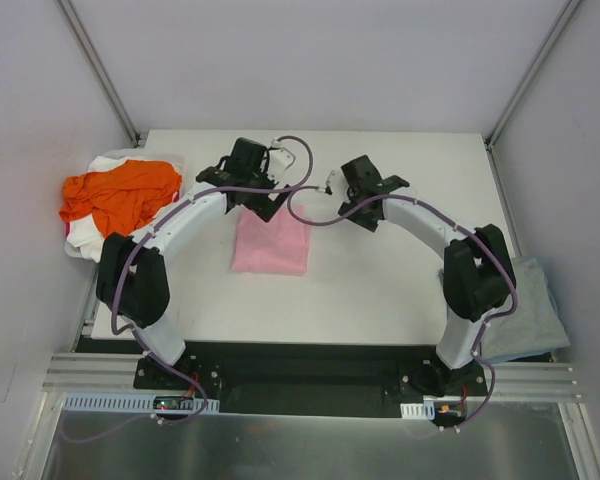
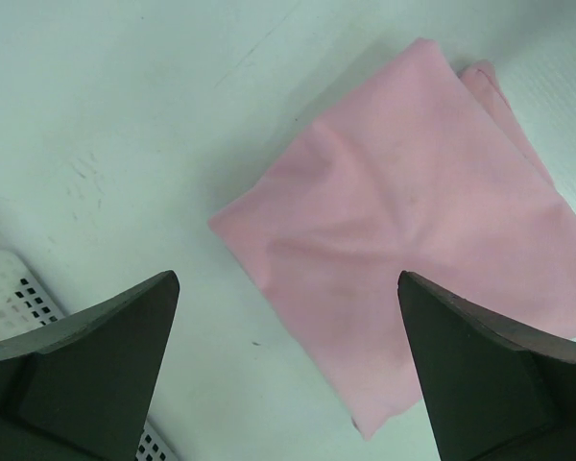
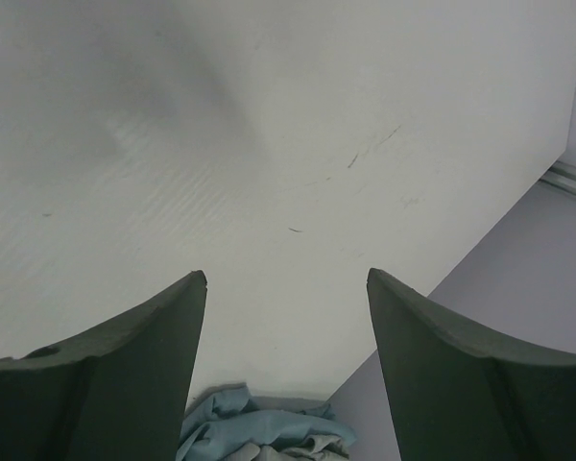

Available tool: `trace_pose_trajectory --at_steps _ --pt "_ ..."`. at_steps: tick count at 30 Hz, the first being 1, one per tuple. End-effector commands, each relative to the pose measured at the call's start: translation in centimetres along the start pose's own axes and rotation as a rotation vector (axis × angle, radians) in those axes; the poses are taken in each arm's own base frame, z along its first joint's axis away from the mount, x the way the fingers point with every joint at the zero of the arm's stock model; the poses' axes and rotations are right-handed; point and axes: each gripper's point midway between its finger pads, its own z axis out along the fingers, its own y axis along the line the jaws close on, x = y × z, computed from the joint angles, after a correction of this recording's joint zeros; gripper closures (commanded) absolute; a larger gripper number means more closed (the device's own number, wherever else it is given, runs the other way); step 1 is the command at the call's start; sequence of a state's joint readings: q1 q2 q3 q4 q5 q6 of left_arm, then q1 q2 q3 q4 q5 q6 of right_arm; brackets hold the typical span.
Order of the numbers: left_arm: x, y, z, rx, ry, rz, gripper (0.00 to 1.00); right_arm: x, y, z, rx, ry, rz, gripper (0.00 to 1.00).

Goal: Fold and stack the t-shirts
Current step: Fold the tshirt

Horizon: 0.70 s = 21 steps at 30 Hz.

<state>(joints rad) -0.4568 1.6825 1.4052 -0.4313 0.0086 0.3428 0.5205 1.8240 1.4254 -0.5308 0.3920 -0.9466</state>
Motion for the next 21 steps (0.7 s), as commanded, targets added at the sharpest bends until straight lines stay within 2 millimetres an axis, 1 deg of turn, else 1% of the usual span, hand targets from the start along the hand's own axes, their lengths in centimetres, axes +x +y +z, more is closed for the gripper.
trace_pose_trajectory --at_steps 1,2,3,4,5,6,7,8,9,10,11,12,13,15,17,18,19,20,21 --pt "0.7 1.9 0.4 -0.074 0.027 0.001 0.01 -1.8 3.0 -4.1 -0.049 -0.083 -0.043 0.28" --pt "1.1 2.7 0.8 -0.087 0.033 -0.017 0.01 -1.9 3.3 -4.6 -0.047 -0.079 -0.06 0.28" --pt "1.3 3.1 1.1 -0.093 0.035 -0.028 0.01 -2.2 3.8 -5.0 -0.05 -0.085 -0.064 0.28" --pt "1.4 3.6 1.2 -0.104 0.035 -0.038 0.01 -2.8 4.5 -5.8 -0.053 -0.102 -0.081 0.28" --pt "2.0 4.9 1.7 -0.128 0.049 -0.06 0.01 -2.9 5.1 -6.2 -0.064 -0.101 -0.093 0.28" --pt "2.4 5.5 2.0 -0.139 0.057 -0.077 0.0 -3.1 5.5 -6.6 -0.065 -0.108 -0.088 0.28" --pt "2.5 6.4 2.1 -0.15 0.056 -0.098 0.01 -3.6 6.3 -7.3 -0.072 -0.119 -0.109 0.28" --pt "3.0 6.9 2.5 -0.15 0.065 -0.115 0.01 -3.5 6.5 -7.9 -0.068 -0.119 -0.117 0.28" --pt "3.6 8.2 2.6 -0.165 0.071 -0.149 0.01 -3.6 6.9 -8.3 -0.067 -0.122 -0.131 0.28" --pt "3.7 8.7 2.6 -0.171 0.069 -0.161 0.01 -4.0 7.7 -9.0 -0.061 -0.13 -0.161 0.27" --pt "4.1 9.1 3.0 -0.176 0.079 -0.17 0.01 -4.1 7.9 -9.6 -0.052 -0.139 -0.174 0.27" --pt "4.5 10.0 3.0 -0.19 0.086 -0.186 0.0 -4.3 8.3 -9.9 -0.045 -0.144 -0.195 0.27" --pt "4.5 10.4 3.0 -0.198 0.086 -0.19 0.01 -4.7 9.2 -10.5 -0.034 -0.152 -0.234 0.27" --pt "5.3 11.5 3.1 -0.216 0.099 -0.206 0.01 -5.5 10.6 -11.0 -0.024 -0.16 -0.292 0.27" --pt "5.5 12.2 3.2 -0.227 0.103 -0.221 0.0 -6.0 11.1 -11.1 -0.002 -0.152 -0.337 0.27" --pt "5.6 12.6 3.1 -0.232 0.103 -0.225 0.01 -6.3 12.0 -10.8 -0.007 -0.147 -0.368 0.27" --pt "6.0 13.1 3.1 -0.238 0.108 -0.237 0.01 -6.5 12.4 -10.7 -0.007 -0.143 -0.381 0.27" --pt "6.1 13.2 3.1 -0.236 0.105 -0.244 0.01 -7.0 12.8 -10.8 -0.01 -0.153 -0.389 0.27" --pt "6.3 13.3 3.0 -0.236 0.108 -0.249 0.01 -7.2 13.6 -10.4 -0.023 -0.148 -0.409 0.27"
